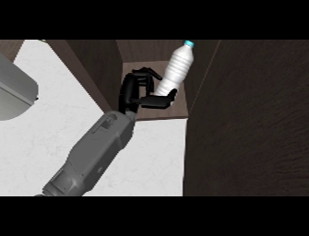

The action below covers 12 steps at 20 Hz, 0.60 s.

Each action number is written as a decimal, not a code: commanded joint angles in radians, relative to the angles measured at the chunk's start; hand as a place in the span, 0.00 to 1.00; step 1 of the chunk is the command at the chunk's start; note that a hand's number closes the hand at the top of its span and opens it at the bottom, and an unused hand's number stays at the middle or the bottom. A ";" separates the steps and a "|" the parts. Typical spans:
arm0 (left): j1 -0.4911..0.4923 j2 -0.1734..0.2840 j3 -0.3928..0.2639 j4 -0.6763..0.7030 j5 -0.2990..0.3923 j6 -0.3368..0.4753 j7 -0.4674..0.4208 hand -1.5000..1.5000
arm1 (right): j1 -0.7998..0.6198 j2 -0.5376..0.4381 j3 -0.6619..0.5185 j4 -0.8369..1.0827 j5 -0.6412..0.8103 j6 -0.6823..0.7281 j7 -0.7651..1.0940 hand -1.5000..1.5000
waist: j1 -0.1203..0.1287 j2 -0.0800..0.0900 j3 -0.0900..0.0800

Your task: Pick up the bottled water, place it into the cabinet and close the cabinet

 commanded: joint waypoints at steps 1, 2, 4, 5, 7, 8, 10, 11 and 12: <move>-0.120 -0.004 0.033 0.116 0.036 0.055 0.023 1.00 | 0.014 -0.013 -0.029 -0.086 -0.080 0.013 0.036 0.00 | -0.003 0.003 0.000; -0.124 -0.004 0.016 0.141 0.023 0.120 0.003 1.00 | 0.047 -0.020 -0.023 -0.073 -0.072 0.028 -0.003 0.00 | -0.023 0.003 0.001; -0.143 -0.004 0.048 0.198 0.026 0.135 -0.011 1.00 | 0.041 -0.020 -0.043 -0.067 -0.082 0.036 -0.013 0.00 | -0.015 0.004 0.001; -0.165 -0.004 0.048 0.250 -0.002 0.148 -0.025 1.00 | 0.043 -0.032 -0.045 -0.091 -0.079 0.047 -0.010 0.00 | -0.026 0.011 0.000; -0.197 0.000 0.025 0.297 -0.061 0.209 -0.028 1.00 | 0.032 -0.018 -0.039 -0.077 -0.074 0.043 -0.009 0.00 | -0.007 0.007 0.001; -0.192 0.014 0.021 0.339 -0.075 0.225 -0.035 1.00 | 0.041 -0.033 -0.055 -0.065 -0.086 0.061 -0.023 0.00 | -0.019 0.012 0.001; -0.241 0.026 -0.014 0.384 -0.128 0.316 -0.024 1.00 | 0.036 -0.022 -0.064 -0.086 -0.107 0.051 -0.006 0.00 | -0.017 0.016 0.002; -0.265 -0.004 -0.015 0.412 -0.134 0.353 -0.010 0.00 | 0.024 -0.019 -0.065 -0.032 -0.099 0.067 -0.040 0.00 | -0.019 0.011 0.002; -0.239 0.003 0.011 0.434 -0.118 0.344 -0.048 0.00 | 0.037 -0.020 -0.055 -0.067 -0.086 0.063 -0.022 0.00 | -0.023 0.018 0.000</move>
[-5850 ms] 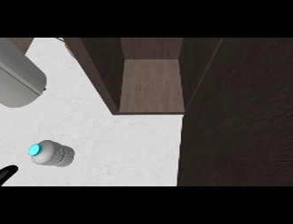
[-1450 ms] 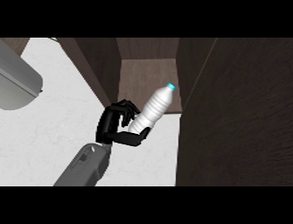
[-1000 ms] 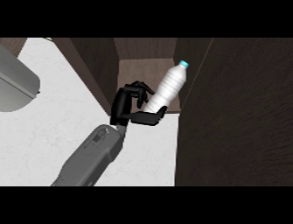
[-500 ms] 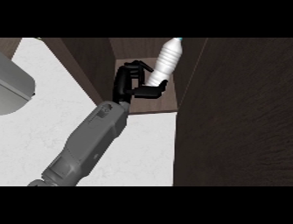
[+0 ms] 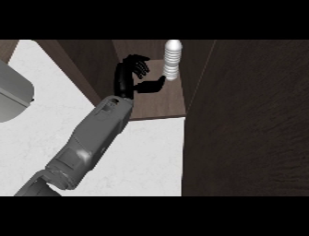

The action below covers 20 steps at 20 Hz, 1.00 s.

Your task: Pick up the bottled water, place it into the cabinet and close the cabinet

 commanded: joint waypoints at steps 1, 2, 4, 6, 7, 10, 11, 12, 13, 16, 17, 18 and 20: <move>-0.066 0.018 0.007 0.111 -0.029 0.041 0.002 0.00 | 0.009 -0.016 -0.007 -0.073 -0.088 0.026 0.040 0.00 | -0.002 0.009 -0.001; -0.084 0.004 0.006 0.126 -0.034 0.061 0.016 0.00 | 0.031 0.002 -0.001 -0.107 -0.080 0.005 0.040 0.00 | -0.006 0.005 -0.001; -0.099 -0.001 0.009 0.158 -0.044 0.099 -0.001 0.00 | -0.018 0.021 0.017 -0.037 -0.054 0.004 0.033 0.00 | 0.002 0.008 -0.001; -0.138 0.011 0.027 0.166 -0.034 0.095 0.004 0.00 | -0.012 0.008 0.007 -0.056 -0.056 0.017 0.039 0.00 | -0.008 0.011 -0.002; -0.121 0.007 0.033 0.145 -0.030 0.070 -0.040 0.00 | -0.008 -0.012 -0.043 -0.066 -0.107 0.036 0.032 0.00 | -0.004 0.010 -0.001; -0.126 0.035 0.060 0.108 -0.013 -0.015 -0.108 0.00 | -0.010 0.008 -0.011 -0.068 -0.074 0.030 0.025 0.00 | 0.002 0.007 -0.002; -0.107 -0.007 0.105 0.066 0.030 -0.003 -0.151 0.00 | -0.001 0.011 0.016 -0.061 -0.076 0.036 0.031 0.00 | -0.002 0.011 -0.004; -0.097 0.009 0.143 0.014 0.063 -0.023 -0.203 0.00 | 0.029 -0.012 -0.017 -0.085 -0.071 0.041 0.031 0.00 | 0.004 0.004 -0.005; -0.089 0.001 0.172 -0.011 0.084 -0.025 -0.254 1.00 | -0.003 0.012 0.005 -0.026 -0.053 0.041 -0.001 0.00 | 0.005 0.005 -0.004; -0.092 -0.009 0.199 -0.055 0.122 -0.190 -0.292 1.00 | 0.004 0.011 0.011 -0.034 -0.041 0.046 -0.002 0.00 | 0.000 0.000 -0.003; -0.065 -0.009 0.201 -0.060 0.128 -0.276 -0.306 1.00 | 0.006 0.008 0.000 -0.048 -0.054 0.044 0.012 0.00 | 0.016 -0.001 -0.003; -0.078 0.008 0.203 -0.052 0.124 -0.302 -0.316 1.00 | 0.009 0.006 -0.008 -0.068 -0.043 0.039 0.020 0.00 | 0.019 -0.003 -0.003; -0.075 -0.009 0.184 -0.061 0.150 -0.316 -0.306 1.00 | -0.028 0.008 -0.006 -0.085 -0.073 0.040 0.062 0.00 | 0.023 -0.005 -0.002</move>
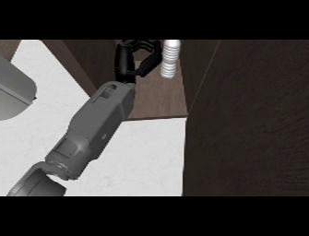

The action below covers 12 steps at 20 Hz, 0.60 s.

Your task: Pick up the bottled water, place it into the cabinet and close the cabinet

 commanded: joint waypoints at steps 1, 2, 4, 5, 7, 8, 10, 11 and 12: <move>0.001 -0.006 0.024 0.001 0.039 -0.097 -0.057 1.00 | 0.016 -0.016 -0.003 -0.090 -0.038 0.013 0.039 0.00 | -0.002 -0.004 0.001; 0.004 -0.006 -0.009 -0.027 0.051 -0.090 -0.013 1.00 | 0.029 -0.007 -0.012 -0.124 -0.066 -0.001 0.059 0.00 | 0.006 -0.011 0.002; 0.057 -0.007 -0.027 -0.056 0.077 -0.109 -0.053 1.00 | 0.026 -0.003 0.011 -0.081 -0.024 0.008 0.040 0.00 | 0.012 -0.015 0.002; 0.020 -0.007 -0.049 -0.074 0.088 -0.088 -0.008 1.00 | 0.029 -0.018 -0.012 -0.111 -0.036 0.011 0.059 0.00 | 0.011 -0.016 0.002; 0.066 -0.007 -0.129 -0.168 0.112 -0.077 0.059 1.00 | 0.021 0.011 0.044 -0.092 0.018 -0.018 0.080 0.00 | 0.026 -0.024 0.002; 0.095 -0.007 -0.125 -0.181 0.136 -0.115 0.040 1.00 | 0.052 0.003 0.080 -0.171 0.051 -0.029 0.109 0.00 | 0.021 -0.023 0.001; 0.153 -0.007 -0.138 -0.188 0.164 -0.215 0.014 1.00 | 0.059 -0.013 0.055 -0.168 0.024 -0.015 0.073 0.00 | 0.013 -0.020 0.000; 0.122 -0.007 -0.187 -0.279 0.213 -0.204 0.109 1.00 | -0.006 0.003 0.042 -0.126 0.007 -0.032 0.111 0.00 | 0.028 -0.023 0.001; 0.194 -0.007 -0.207 -0.308 0.228 -0.249 0.073 1.00 | 0.029 -0.013 0.061 -0.125 0.025 -0.014 0.083 0.00 | 0.024 -0.026 0.001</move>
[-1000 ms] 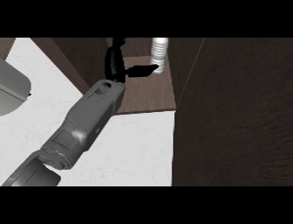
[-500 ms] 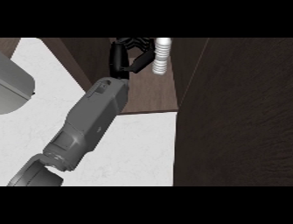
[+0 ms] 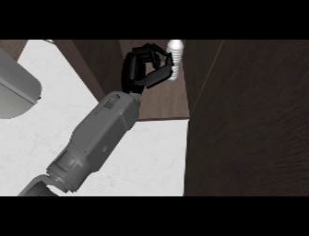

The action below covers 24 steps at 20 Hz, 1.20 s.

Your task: Pick up the bottled water, place it into the cabinet and close the cabinet

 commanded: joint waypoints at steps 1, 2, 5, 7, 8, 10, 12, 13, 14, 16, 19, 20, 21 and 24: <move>0.088 0.000 -0.085 -0.133 0.065 -0.110 0.066 1.00 | 0.051 -0.024 -0.002 -0.150 0.011 -0.012 0.050 0.00 | 0.016 -0.010 0.000; 0.162 0.000 -0.129 -0.188 0.098 -0.118 0.029 0.00 | 0.040 -0.032 -0.009 -0.125 0.000 0.001 0.035 0.00 | 0.013 -0.010 0.000; 0.248 0.000 -0.202 -0.304 0.108 -0.112 0.082 0.00 | 0.087 -0.012 0.057 -0.129 0.077 -0.036 0.012 0.00 | 0.024 -0.019 0.000; 0.375 0.000 -0.260 -0.389 0.134 -0.177 0.046 0.00 | 0.056 -0.006 0.051 -0.115 0.070 -0.054 0.040 0.00 | 0.044 -0.015 -0.001; 0.384 0.000 -0.303 -0.462 0.135 -0.118 0.079 0.00 | 0.048 -0.003 0.045 -0.117 0.057 -0.059 0.036 0.00 | 0.047 -0.016 0.000; 0.479 0.000 -0.331 -0.527 0.070 -0.093 0.092 0.00 | 0.047 -0.008 0.029 -0.142 0.034 -0.078 0.067 0.00 | 0.072 -0.014 0.001; 0.599 0.055 -0.353 -0.595 0.059 -0.085 0.050 0.00 | 0.074 -0.007 0.073 -0.162 0.086 -0.092 0.051 0.00 | 0.081 -0.019 -0.001; 0.624 0.086 -0.340 -0.655 0.063 -0.065 0.057 0.00 | 0.083 -0.005 0.075 -0.155 0.101 -0.104 0.035 0.00 | 0.072 -0.018 0.000; 0.701 0.060 -0.371 -0.660 0.051 -0.059 0.005 0.00 | 0.091 -0.016 0.079 -0.159 0.108 -0.105 0.039 0.00 | 0.068 -0.016 -0.001; 0.753 0.165 -0.353 -0.777 0.054 -0.048 0.038 0.00 | 0.083 -0.013 0.086 -0.155 0.110 -0.119 0.034 0.00 | 0.073 -0.015 0.000; 0.883 0.241 -0.367 -0.912 0.051 -0.024 0.026 0.00 | 0.106 -0.066 0.083 -0.164 0.131 -0.103 0.025 0.00 | 0.079 -0.018 0.000; 0.918 0.275 -0.357 -0.931 0.053 -0.048 0.003 0.00 | 0.104 -0.097 0.116 -0.143 0.162 -0.074 0.011 0.00 | 0.076 -0.018 -0.001; 0.968 0.304 -0.367 -0.977 0.068 -0.082 -0.001 0.00 | 0.057 -0.106 0.113 -0.122 0.147 -0.061 0.026 1.00 | 0.095 -0.014 -0.001; 1.027 0.382 -0.347 -1.015 0.077 -0.151 -0.038 0.00 | 0.011 -0.207 0.095 -0.118 0.214 -0.006 0.036 1.00 | 0.100 -0.015 -0.003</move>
